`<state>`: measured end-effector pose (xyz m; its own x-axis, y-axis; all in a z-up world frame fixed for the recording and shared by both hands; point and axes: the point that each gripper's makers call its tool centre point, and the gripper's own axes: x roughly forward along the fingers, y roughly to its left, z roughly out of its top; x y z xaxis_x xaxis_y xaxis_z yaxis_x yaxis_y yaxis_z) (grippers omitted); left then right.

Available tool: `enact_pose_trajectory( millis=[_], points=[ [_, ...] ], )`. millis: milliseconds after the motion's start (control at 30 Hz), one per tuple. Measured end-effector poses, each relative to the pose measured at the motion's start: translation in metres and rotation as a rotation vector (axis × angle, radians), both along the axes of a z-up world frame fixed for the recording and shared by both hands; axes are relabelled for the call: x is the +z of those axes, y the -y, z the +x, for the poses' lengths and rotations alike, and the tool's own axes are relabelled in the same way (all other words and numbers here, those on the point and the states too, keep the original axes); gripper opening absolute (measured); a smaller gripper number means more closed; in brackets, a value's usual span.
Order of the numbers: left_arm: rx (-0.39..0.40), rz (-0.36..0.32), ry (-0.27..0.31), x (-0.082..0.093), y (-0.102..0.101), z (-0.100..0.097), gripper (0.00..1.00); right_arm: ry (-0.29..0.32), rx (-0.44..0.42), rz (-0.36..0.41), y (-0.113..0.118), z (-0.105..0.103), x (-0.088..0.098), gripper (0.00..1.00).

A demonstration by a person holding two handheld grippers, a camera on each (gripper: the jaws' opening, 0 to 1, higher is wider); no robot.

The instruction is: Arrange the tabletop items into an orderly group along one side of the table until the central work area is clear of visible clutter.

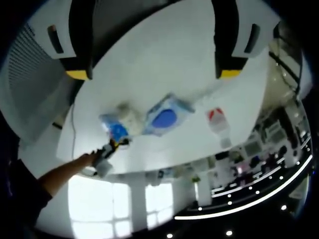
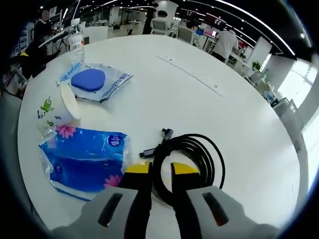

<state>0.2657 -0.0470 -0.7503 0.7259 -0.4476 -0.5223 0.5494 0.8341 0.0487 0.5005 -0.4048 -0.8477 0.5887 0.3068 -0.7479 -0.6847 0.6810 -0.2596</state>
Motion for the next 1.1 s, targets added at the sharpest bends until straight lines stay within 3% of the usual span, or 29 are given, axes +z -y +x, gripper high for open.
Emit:
enact_pose_trajectory(
  millis=[333,600,1100],
  points=[
    [0.007,0.005,0.005,0.002,-0.001,0.002,0.98,0.049,-0.031,-0.014,0.012,0.006,0.015,0.23],
    [0.024,-0.010,-0.006,0.000,-0.008,0.008,0.98,0.068,-0.053,0.001,0.015,0.007,0.024,0.37],
    [0.073,-0.072,-0.029,0.004,-0.013,0.041,0.89,0.079,-0.056,0.104,-0.006,0.009,0.038,0.50]
  ],
)
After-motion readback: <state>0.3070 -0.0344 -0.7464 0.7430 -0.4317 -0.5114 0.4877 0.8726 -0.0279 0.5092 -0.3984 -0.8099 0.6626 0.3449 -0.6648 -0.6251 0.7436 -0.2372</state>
